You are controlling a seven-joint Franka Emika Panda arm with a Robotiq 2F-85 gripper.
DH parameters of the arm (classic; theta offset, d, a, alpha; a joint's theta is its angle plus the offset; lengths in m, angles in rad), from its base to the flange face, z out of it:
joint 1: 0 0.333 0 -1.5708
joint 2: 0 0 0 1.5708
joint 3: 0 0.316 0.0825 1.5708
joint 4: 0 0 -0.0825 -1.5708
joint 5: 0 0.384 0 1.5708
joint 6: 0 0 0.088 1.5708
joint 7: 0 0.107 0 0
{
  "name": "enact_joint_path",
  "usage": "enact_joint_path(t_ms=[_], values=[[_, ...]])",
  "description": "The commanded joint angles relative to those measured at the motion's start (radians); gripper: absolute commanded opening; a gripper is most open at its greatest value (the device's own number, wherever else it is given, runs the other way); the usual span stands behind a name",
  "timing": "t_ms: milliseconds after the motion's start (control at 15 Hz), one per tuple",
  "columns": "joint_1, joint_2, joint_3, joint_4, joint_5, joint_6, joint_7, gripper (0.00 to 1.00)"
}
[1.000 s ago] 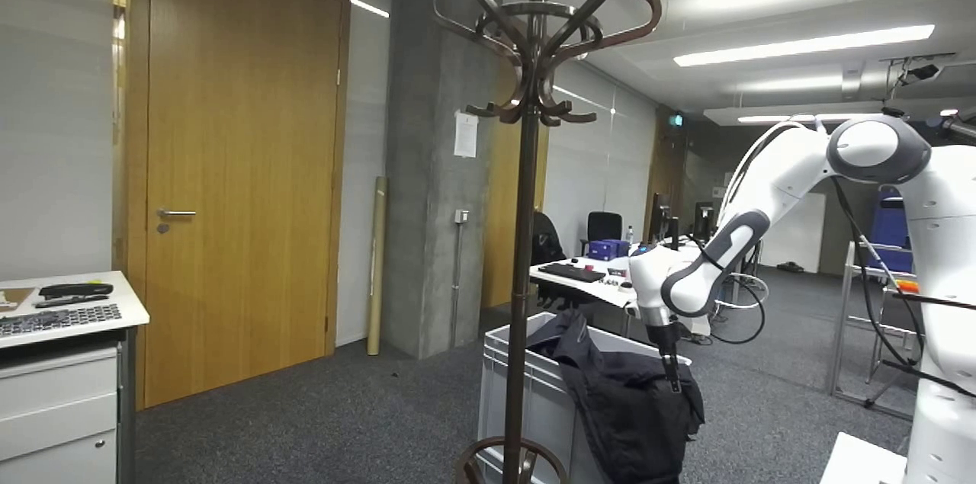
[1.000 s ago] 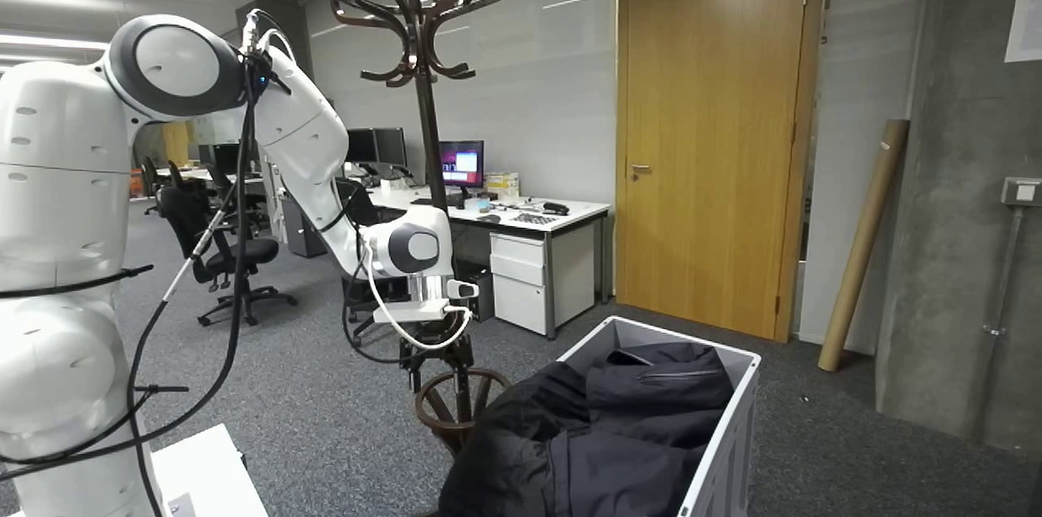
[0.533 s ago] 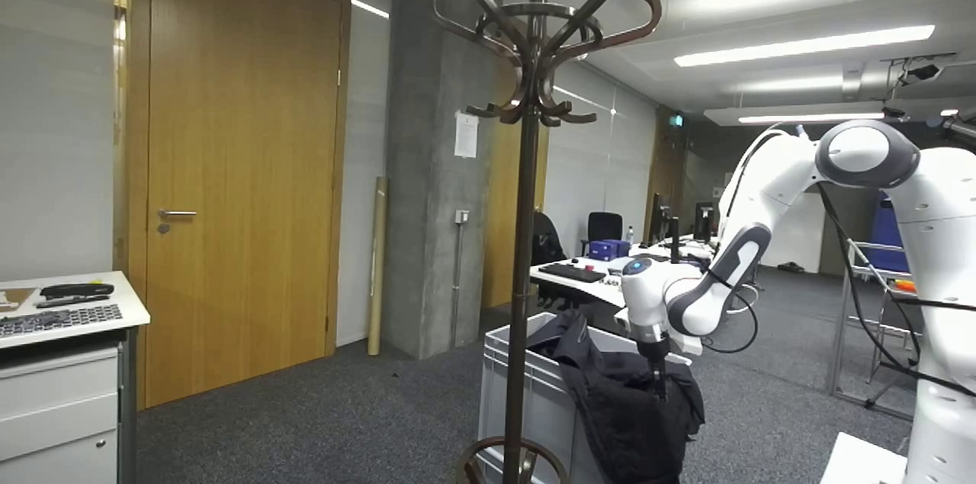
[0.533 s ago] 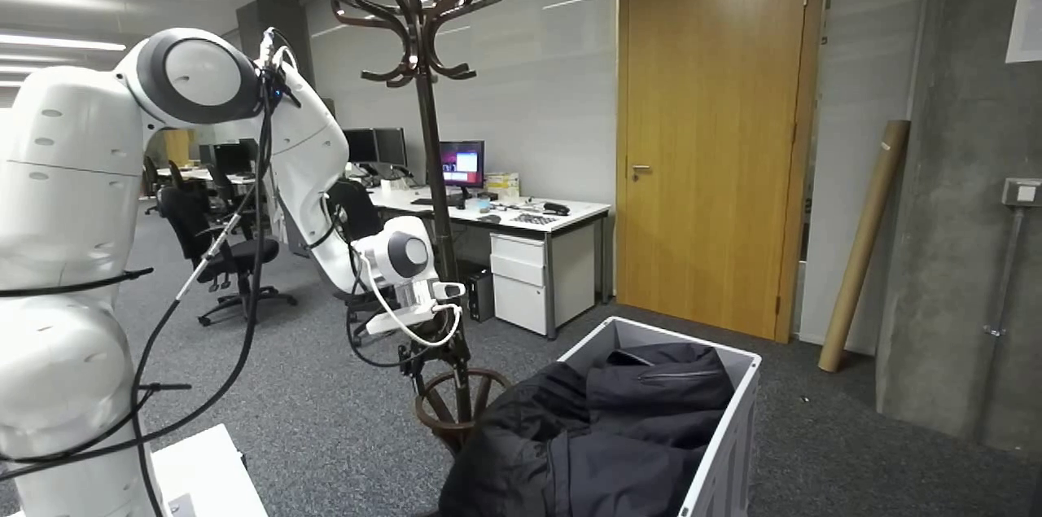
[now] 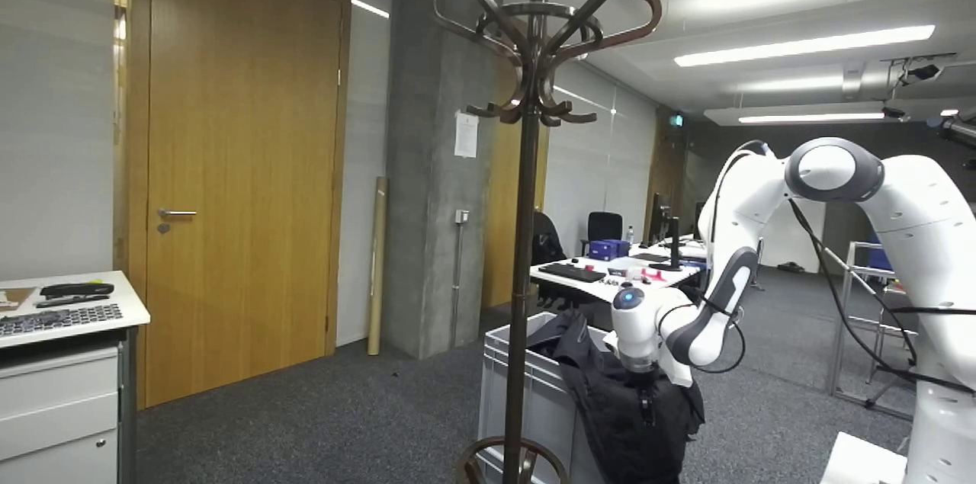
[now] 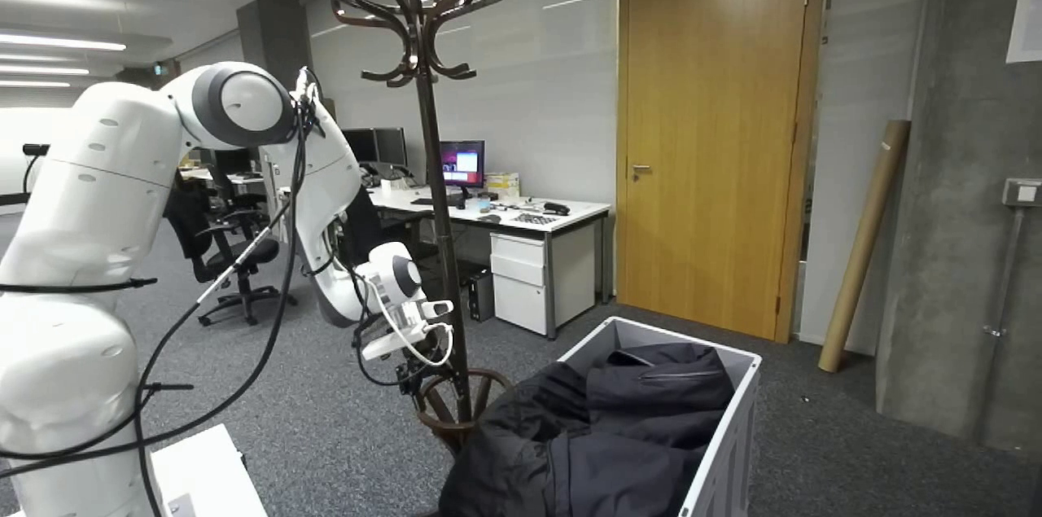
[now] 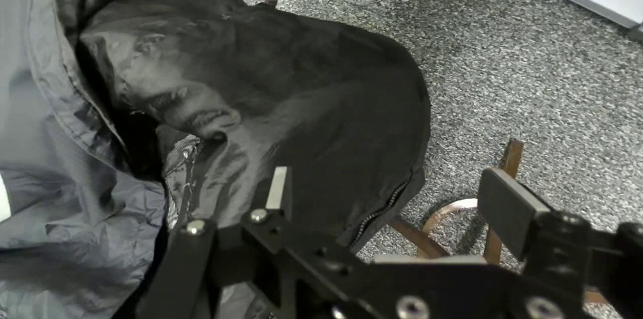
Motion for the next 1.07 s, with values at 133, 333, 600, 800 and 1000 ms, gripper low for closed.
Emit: enact_joint_path(t_ms=[133,333,600,800,1000], values=[[0.030,0.079,-0.042,0.073,-0.242,-0.036,0.050,1.00],[0.022,0.101,-0.028,0.092,-0.331,-0.061,0.076,1.00],[0.015,0.117,-0.015,0.105,-0.444,-0.104,0.129,1.00],[-0.003,0.118,0.011,0.111,-0.523,-0.115,0.119,1.00],[-0.066,0.088,0.071,0.080,-0.488,-0.010,-0.056,1.00]])
